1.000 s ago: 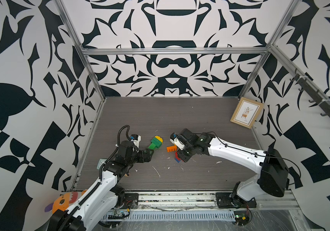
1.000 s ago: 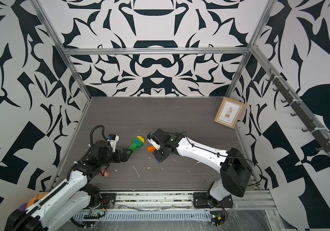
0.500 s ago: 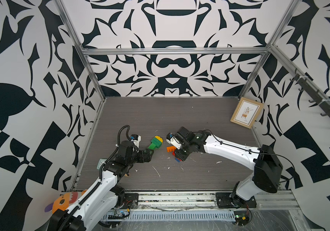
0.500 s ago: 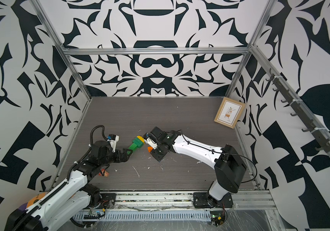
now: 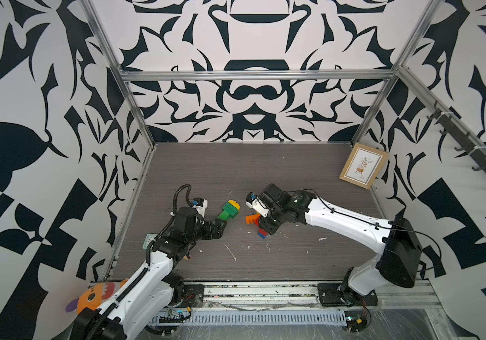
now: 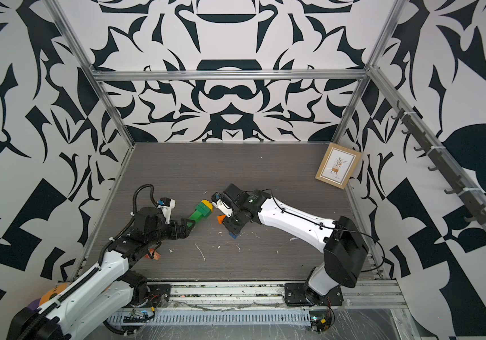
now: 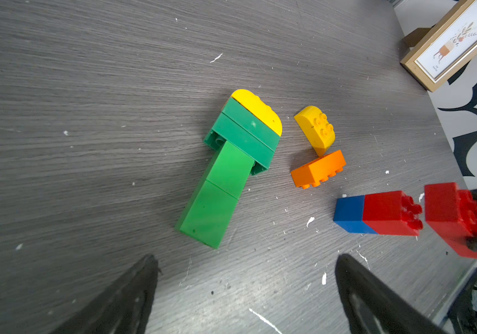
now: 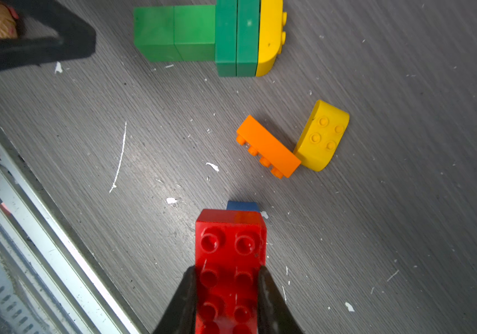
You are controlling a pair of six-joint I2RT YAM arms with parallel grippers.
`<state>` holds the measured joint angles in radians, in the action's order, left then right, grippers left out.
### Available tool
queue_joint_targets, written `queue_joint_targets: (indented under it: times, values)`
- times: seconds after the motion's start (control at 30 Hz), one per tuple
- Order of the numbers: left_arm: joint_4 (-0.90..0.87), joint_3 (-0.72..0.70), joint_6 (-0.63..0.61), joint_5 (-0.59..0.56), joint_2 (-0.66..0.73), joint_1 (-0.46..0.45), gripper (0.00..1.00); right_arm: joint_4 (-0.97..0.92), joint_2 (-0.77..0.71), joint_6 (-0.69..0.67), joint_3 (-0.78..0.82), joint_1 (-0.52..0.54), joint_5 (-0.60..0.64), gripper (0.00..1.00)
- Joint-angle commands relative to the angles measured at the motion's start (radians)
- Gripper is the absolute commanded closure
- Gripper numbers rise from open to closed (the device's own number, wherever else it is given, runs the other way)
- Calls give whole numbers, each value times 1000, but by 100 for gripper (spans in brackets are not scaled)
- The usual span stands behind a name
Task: Assemble an ice cream with lego
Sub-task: Assemble the lego brick with the lego brick.
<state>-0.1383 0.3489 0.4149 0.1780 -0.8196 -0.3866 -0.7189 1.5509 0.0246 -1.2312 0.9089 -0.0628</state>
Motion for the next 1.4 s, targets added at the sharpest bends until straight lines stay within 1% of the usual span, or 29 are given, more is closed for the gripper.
queue_joint_targets:
  times: [0.0,0.3,0.57,0.8,0.97,1.03,1.27,1.37]
  values:
    - [5,-6,3,-4,0,-1,1,-27,-2,-20,-29,-5,9,82]
    - [5,-6,4,-5,-1,-1,1,-5,39,-21,-6,-5,-13,82]
    - [4,-7,3,-5,0,-1,1,-31,51,-24,16,-5,11,82]
    - [5,-4,3,-5,-3,-1,1,-58,54,-40,36,-4,91,82]
    - [5,-3,3,-5,-7,-1,1,-57,67,-49,25,-5,103,81]
    - [5,-2,3,-5,-9,-1,1,-57,71,-58,19,-5,89,81]
    - [5,-2,4,-6,-9,-1,1,-81,84,-94,44,-4,-35,81]
    - [5,-2,3,-5,-10,-1,1,-103,92,-91,58,-7,-27,81]
